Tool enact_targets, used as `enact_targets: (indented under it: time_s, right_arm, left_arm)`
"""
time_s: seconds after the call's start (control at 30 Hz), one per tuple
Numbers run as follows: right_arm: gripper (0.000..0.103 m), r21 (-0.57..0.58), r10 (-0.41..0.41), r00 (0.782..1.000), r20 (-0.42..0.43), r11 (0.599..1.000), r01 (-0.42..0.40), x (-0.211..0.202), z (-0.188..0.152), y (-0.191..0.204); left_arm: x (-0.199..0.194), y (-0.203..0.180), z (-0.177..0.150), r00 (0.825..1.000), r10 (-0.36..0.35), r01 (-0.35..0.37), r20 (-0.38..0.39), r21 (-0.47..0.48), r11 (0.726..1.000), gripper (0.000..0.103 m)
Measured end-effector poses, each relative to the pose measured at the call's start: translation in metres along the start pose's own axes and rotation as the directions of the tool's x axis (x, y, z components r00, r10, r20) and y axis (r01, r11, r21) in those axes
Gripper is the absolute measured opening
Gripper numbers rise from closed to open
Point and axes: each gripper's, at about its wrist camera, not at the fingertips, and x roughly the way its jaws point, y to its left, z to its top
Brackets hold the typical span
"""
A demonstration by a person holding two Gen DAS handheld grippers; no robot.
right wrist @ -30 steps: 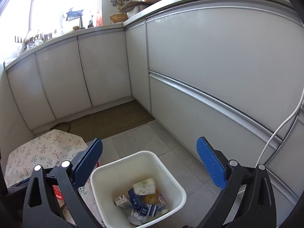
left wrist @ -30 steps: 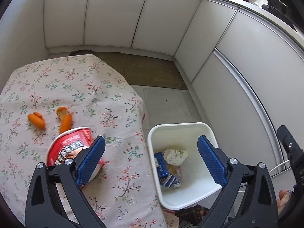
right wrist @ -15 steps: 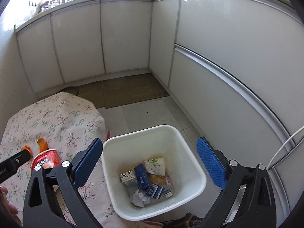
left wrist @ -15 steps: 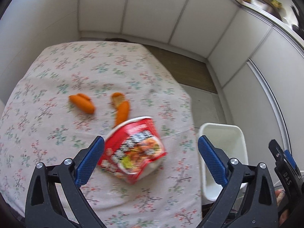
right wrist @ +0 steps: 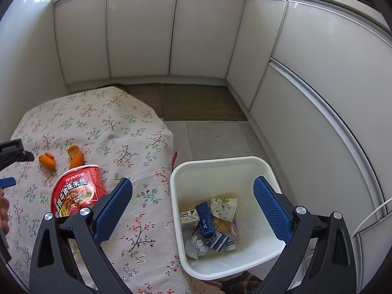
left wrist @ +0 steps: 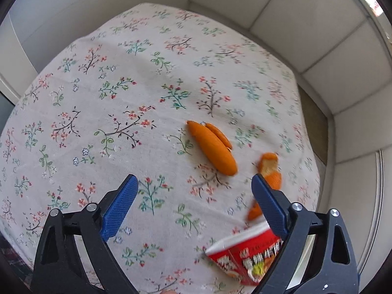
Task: Collect trash
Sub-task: 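Move both tools back from the bin toward the orange peels, then grasp the orange peel with the left gripper and lift it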
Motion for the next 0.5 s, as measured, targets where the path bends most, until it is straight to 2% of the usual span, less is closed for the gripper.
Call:
enact_targets:
  time_s: [0.2, 0.33, 0.4, 0.5]
  right_arm:
    - [0.096, 0.026, 0.038, 0.999, -0.036, 0.999, -0.038, 0.011, 0.004, 0.003]
    - [0.096, 0.04, 0.069, 0.996, -0.063, 0.997, -0.066, 0.017, 0.005, 0.006]
    - [0.096, 0.033, 0.066, 0.995, -0.071, 0.997, -0.064, 0.019, 0.006, 0.008]
    - [0.096, 0.031, 0.074, 0.994, -0.075, 0.997, -0.071, 0.021, 0.006, 0.011]
  left_arm:
    - [0.031, -0.014, 0.015, 1.0, 0.014, -0.015, -0.026, -0.027, 1.0, 0.073]
    - [0.051, -0.018, 0.017, 0.998, 0.049, -0.05, -0.045, -0.041, 0.998, 0.066]
    - [0.052, -0.023, 0.017, 0.997, 0.078, -0.078, -0.011, -0.02, 0.997, 0.066]
    - [0.056, -0.031, 0.015, 0.993, 0.117, -0.116, -0.002, 0.035, 0.993, 0.063]
